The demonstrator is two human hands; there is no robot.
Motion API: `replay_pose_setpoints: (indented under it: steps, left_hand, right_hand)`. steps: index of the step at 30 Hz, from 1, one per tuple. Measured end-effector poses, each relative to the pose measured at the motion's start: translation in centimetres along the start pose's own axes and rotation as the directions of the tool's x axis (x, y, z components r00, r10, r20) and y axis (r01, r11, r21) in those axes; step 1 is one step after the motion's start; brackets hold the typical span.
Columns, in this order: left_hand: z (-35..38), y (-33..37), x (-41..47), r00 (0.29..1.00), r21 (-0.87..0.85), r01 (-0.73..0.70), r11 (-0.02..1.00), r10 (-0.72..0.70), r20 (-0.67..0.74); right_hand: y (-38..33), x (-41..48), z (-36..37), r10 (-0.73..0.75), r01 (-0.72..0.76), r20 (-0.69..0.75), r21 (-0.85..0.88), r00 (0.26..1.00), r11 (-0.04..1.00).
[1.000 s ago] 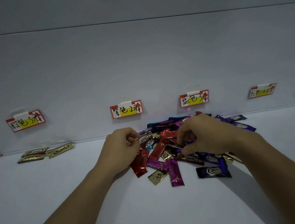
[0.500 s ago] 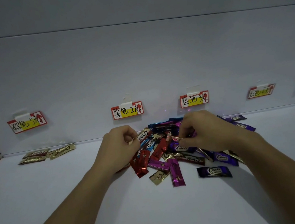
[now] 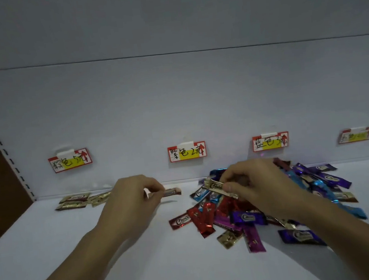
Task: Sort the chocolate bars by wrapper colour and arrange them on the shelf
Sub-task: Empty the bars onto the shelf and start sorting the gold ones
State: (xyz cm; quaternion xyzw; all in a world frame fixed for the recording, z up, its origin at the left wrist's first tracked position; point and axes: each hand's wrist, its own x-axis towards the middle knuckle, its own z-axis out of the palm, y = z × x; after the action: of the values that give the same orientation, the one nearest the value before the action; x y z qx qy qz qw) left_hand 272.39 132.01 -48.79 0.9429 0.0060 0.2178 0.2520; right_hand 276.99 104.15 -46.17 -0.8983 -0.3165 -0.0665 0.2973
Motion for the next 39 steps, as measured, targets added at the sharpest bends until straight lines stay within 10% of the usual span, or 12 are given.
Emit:
replay_pose_setpoints:
  steps: [6,11,27,39]
  left_hand:
    - [-5.8,-9.6,-3.1,0.967,0.149,0.133,0.980,-0.096,-0.235]
    - [-7.5,-14.5,-3.2,0.879,-0.014,0.271,0.963,-0.253,-0.403]
    - [-6.9,-16.0,-3.0,0.904,0.211,0.349,0.913,-0.269,-0.331]
    - [-3.2,-5.3,-2.9,0.994,0.355,-0.032,0.934,0.068,-0.088]
  right_hand:
    - [-7.4,5.2,5.8,-0.211,0.218,0.132,-0.044,0.969,0.975]
    - [-11.7,10.7,13.2,-0.241,0.240,-0.039,-0.025,0.970,0.970]
    - [-14.0,13.3,19.2,-0.199,0.180,-0.058,-0.240,0.978,0.954]
    - [-2.9,3.4,3.9,-0.134,0.091,-0.070,-0.433,0.989,0.897]
